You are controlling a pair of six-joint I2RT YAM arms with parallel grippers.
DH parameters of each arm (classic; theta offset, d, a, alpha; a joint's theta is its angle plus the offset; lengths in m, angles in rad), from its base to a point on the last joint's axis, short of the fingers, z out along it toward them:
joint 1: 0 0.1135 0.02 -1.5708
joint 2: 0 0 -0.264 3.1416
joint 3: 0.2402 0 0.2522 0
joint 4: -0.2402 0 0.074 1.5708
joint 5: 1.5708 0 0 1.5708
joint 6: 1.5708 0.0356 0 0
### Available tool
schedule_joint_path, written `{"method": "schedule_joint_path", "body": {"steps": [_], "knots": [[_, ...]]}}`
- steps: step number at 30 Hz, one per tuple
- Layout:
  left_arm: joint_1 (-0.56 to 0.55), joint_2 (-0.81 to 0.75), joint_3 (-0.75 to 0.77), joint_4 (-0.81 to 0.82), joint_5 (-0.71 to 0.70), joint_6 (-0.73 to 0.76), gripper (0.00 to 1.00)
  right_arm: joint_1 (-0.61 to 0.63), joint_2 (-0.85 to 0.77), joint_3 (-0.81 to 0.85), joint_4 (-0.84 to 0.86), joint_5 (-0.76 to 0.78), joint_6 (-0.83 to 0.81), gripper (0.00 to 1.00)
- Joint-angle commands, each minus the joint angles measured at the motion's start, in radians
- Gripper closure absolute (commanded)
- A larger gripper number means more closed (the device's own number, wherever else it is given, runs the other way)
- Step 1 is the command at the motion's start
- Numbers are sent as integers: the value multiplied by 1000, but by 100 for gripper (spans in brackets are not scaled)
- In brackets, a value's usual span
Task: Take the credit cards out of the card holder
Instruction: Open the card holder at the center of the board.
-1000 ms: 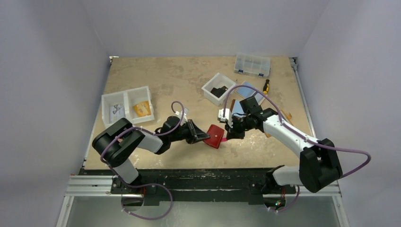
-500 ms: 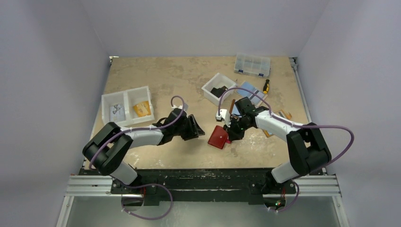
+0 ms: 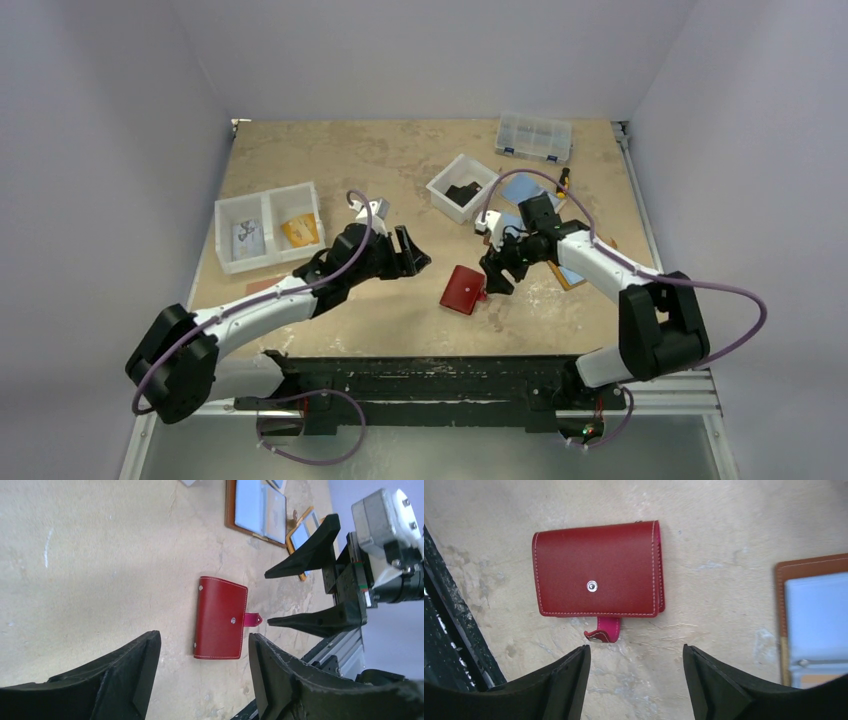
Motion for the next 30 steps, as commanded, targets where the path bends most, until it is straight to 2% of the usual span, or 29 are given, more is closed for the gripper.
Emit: {"method": "schedule_joint_path", "body": {"steps": [1,3,4,6,7,11,14,16,20,22,25,30], "knots": [[-25,-144,58,-66,-137,162,31,-39,-89,5,6,-103,-7,23],[-24,-199,101,-150,-205,220,27,-62,-113,-7,8,-138,-11,22],[-23,-226,116,-190,-228,234,21,-72,-123,-14,12,-152,-9,22],[-23,-284,128,-245,-325,219,3,-94,-140,-19,17,-180,-8,22],[-21,-310,130,-268,-352,193,1,-109,-149,-20,19,-199,-9,22],[-7,-350,119,-231,-207,201,4,-188,-189,-20,11,-328,-8,22],[-9,-280,146,-246,-93,190,11,-232,-227,-35,9,-387,-19,21],[-30,-200,193,-309,-78,190,13,-256,-250,-50,26,-404,-20,20],[-215,-46,309,-427,-268,246,14,-307,-263,-61,50,-415,3,19],[-282,60,374,-488,-346,253,18,-333,-262,-71,74,-414,20,19],[-372,190,466,-601,-488,250,18,-378,-264,-82,95,-415,30,18],[-488,384,601,-620,-553,228,17,-407,-256,-93,113,-411,32,17]]}}
